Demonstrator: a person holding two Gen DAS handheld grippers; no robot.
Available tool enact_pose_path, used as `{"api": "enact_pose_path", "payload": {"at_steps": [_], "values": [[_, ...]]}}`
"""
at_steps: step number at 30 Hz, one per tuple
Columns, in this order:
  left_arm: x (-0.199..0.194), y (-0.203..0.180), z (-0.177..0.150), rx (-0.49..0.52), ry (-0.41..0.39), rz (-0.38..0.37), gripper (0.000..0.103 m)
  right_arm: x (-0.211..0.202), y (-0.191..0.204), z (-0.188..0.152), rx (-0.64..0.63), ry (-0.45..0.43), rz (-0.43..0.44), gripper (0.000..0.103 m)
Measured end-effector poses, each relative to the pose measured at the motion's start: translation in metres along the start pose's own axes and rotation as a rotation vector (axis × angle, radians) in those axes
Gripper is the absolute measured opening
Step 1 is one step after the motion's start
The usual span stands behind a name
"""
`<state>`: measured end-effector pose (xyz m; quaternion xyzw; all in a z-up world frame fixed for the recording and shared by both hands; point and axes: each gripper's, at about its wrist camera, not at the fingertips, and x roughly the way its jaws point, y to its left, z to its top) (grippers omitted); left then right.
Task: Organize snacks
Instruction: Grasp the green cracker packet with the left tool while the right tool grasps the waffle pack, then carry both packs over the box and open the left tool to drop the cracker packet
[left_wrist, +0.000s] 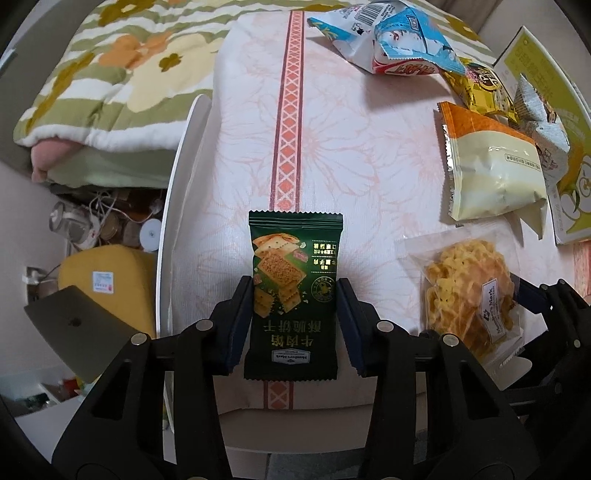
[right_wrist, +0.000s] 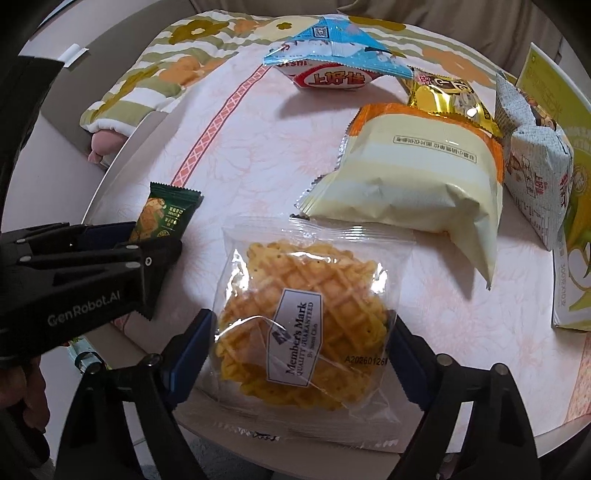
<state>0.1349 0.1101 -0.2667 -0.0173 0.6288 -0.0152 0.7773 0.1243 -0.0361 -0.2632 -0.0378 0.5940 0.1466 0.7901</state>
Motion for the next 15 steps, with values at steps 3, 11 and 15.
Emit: {"api": "enact_pose_path", "payload": {"at_steps": [3,11,15], "values": [[-0.003,0.002,0.0,-0.01,-0.003,-0.016,0.04,-0.001,0.0,-0.001,-0.001,-0.009,-0.004,0.082],[-0.02,-0.002,0.002,0.004,-0.035,-0.036,0.04,-0.006,0.0,-0.002,0.045,-0.018,0.037,0.075],[-0.035,0.001,0.001,0.004,-0.062,-0.048,0.04,-0.014,0.005,-0.001,0.044,-0.036,0.052,0.075]]}}
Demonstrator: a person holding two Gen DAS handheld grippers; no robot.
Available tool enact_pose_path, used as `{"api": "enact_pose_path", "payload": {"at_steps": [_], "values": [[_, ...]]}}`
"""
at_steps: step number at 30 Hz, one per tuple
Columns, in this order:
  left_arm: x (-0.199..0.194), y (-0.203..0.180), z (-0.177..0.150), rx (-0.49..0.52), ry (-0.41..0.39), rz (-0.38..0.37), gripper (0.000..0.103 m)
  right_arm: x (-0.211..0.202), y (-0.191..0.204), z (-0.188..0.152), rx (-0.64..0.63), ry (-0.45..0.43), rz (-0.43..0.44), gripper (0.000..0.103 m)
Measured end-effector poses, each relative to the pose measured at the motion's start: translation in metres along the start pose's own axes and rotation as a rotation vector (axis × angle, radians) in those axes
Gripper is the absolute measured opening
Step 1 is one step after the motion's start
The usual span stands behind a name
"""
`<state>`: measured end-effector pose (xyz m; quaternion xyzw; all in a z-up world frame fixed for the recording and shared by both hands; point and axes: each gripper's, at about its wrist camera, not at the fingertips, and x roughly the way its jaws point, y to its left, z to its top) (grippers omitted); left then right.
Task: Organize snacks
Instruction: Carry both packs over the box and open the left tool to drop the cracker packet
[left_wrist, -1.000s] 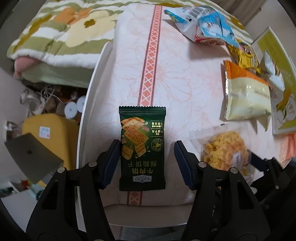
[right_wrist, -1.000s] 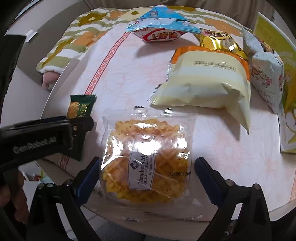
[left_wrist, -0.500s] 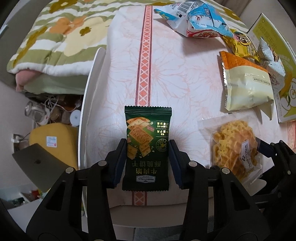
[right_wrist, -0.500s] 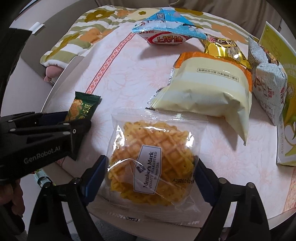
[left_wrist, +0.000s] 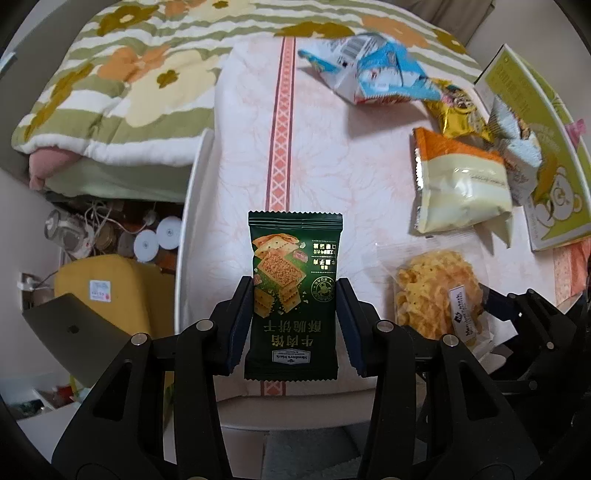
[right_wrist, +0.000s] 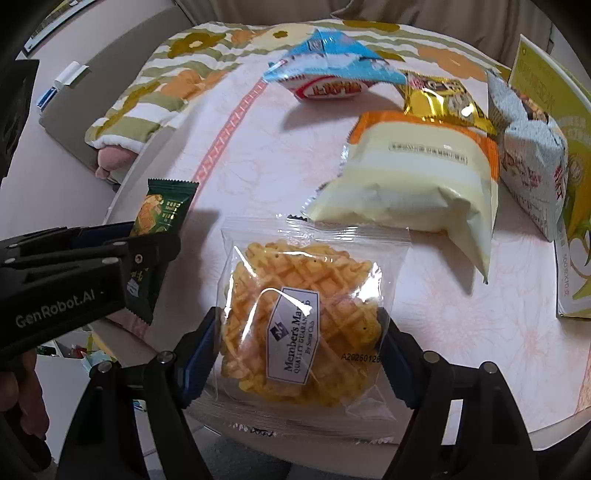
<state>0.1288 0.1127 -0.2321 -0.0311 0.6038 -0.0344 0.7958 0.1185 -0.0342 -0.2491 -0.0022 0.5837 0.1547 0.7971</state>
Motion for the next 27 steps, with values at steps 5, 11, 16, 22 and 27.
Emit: {"api": "enact_pose_path", "payload": {"at_steps": [5,11,16,22,27], "values": [[-0.023,0.008,0.001,-0.017,-0.045,-0.018,0.04,-0.019,0.013,0.006,-0.018,-0.052,0.013,0.075],[-0.053,0.015,0.008,-0.018,-0.116,-0.051,0.04,-0.045,0.016,0.012,-0.024,-0.119,-0.001,0.074],[-0.074,0.007,0.019,0.008,-0.169,-0.096,0.04,-0.074,0.003,0.023,-0.004,-0.169,-0.021,0.074],[-0.101,-0.024,0.04,0.053,-0.225,-0.119,0.04,-0.116,-0.028,0.042,0.036,-0.258,-0.004,0.074],[-0.124,-0.074,0.061,0.096,-0.288,-0.138,0.04,-0.154,-0.078,0.056,0.079,-0.335,0.017,0.074]]}}
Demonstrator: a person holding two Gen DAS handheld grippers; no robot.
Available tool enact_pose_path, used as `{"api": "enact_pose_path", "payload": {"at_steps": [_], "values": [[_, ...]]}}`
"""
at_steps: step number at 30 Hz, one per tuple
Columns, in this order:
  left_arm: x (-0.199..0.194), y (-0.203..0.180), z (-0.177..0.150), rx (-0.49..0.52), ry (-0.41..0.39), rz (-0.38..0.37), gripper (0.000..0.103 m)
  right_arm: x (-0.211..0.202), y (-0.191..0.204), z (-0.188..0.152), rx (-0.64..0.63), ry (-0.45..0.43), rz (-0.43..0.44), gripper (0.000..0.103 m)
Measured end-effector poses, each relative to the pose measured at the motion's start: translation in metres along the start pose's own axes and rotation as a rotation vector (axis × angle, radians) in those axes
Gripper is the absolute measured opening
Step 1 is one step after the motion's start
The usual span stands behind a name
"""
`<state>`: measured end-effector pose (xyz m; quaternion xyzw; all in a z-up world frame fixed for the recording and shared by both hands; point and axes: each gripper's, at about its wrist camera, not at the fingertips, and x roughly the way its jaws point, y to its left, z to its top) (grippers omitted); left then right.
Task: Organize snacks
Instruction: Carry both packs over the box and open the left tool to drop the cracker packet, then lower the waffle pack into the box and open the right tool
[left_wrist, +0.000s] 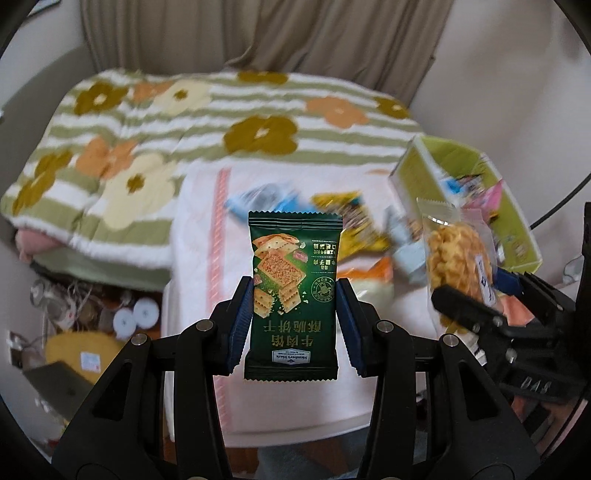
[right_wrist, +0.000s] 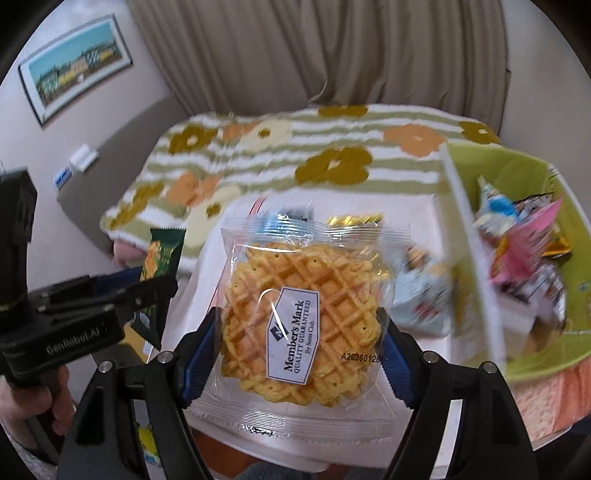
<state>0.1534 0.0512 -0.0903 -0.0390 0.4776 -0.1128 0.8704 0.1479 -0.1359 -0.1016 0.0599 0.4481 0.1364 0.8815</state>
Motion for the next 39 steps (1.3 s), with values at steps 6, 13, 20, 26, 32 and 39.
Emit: {"api": "enact_pose_path", "payload": {"at_steps": [6,13,20,26,32,39], "values": [[0.006,-0.089,0.04,0.032,-0.061,-0.059,0.041,-0.043,-0.082,0.034,0.024,-0.08,-0.013,0.074],[0.039,-0.194,0.069,0.071,-0.058,-0.124,0.041,-0.076,-0.173,0.05,0.051,-0.114,-0.069,0.074],[0.085,-0.277,0.057,0.103,0.039,-0.166,0.04,-0.087,-0.245,0.038,0.109,-0.087,-0.097,0.074],[0.101,-0.318,0.037,0.194,0.086,-0.173,0.041,-0.088,-0.283,0.022,0.182,-0.049,-0.088,0.074],[0.109,-0.332,0.036,0.255,0.084,-0.158,0.055,-0.09,-0.298,0.013,0.211,-0.041,-0.086,0.074],[0.109,-0.318,0.035,0.259,0.056,-0.082,0.102,-0.092,-0.3,0.011,0.212,-0.05,-0.082,0.074]]}}
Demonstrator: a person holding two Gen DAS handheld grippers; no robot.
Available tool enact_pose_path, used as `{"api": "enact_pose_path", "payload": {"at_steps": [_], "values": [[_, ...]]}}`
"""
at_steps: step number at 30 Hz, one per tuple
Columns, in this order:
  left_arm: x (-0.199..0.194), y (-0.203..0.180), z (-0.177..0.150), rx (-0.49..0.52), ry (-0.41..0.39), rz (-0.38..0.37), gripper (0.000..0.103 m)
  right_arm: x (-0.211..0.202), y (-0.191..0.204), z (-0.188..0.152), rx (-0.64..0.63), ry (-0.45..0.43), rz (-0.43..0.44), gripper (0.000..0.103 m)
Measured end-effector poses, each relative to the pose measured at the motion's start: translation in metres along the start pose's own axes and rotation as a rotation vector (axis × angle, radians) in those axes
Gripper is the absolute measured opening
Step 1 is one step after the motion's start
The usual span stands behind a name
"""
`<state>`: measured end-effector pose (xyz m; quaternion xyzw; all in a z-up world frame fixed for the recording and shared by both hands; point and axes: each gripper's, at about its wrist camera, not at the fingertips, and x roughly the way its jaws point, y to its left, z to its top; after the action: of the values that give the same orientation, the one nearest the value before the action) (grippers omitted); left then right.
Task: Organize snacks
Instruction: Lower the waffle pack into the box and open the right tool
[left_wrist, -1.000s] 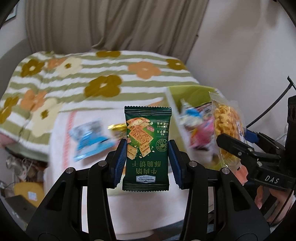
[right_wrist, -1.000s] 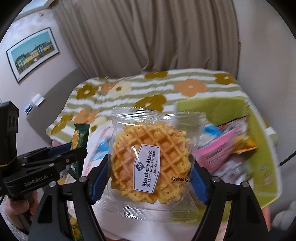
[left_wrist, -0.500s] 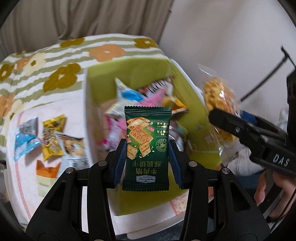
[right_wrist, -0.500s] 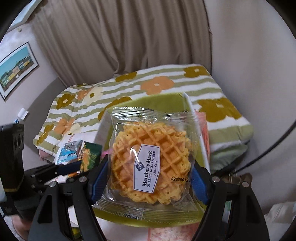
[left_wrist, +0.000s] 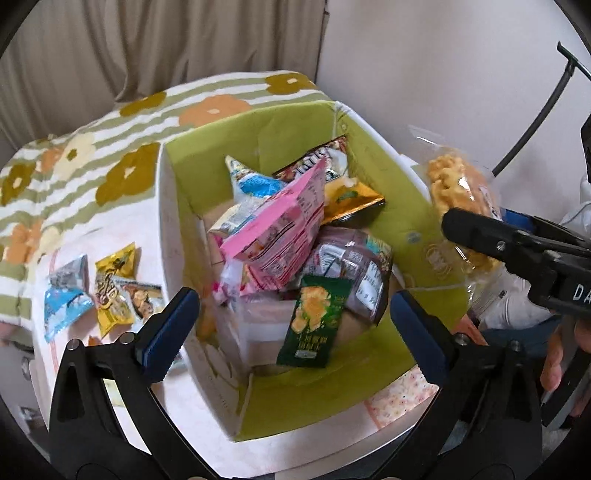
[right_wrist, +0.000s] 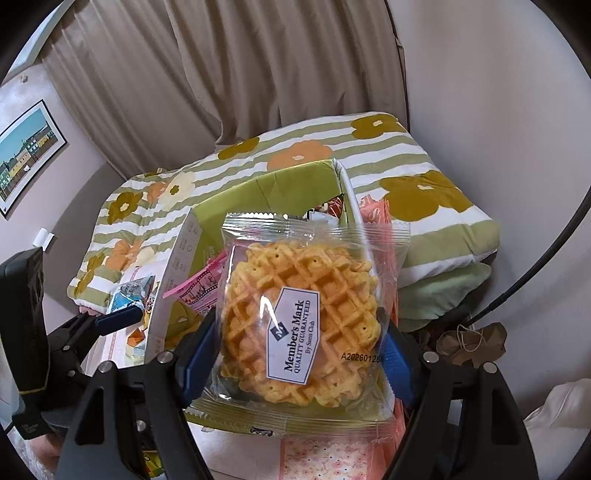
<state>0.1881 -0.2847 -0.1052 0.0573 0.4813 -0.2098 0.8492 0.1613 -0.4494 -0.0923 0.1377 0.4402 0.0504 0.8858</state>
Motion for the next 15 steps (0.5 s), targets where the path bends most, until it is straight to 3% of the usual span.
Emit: {"api": "enact_pose_path", "payload": {"at_steps": [6,12,13,15], "values": [[-0.012,0.027,-0.008,-0.037,-0.001,0.012,0.102,0.009,0.006,-0.003,-0.04,0.047,-0.053,0.075],[-0.014,0.042,-0.017,-0.052,-0.003,0.029,0.102,0.02,0.015,-0.009,-0.067,0.063,-0.008,0.075],[-0.013,0.043,-0.018,-0.059,-0.004,0.033,0.102,0.023,0.018,-0.009,-0.074,0.061,-0.016,0.077],[-0.014,0.046,-0.02,-0.077,0.002,0.029,0.102,0.024,0.017,-0.012,-0.08,0.03,-0.022,0.093]]}}
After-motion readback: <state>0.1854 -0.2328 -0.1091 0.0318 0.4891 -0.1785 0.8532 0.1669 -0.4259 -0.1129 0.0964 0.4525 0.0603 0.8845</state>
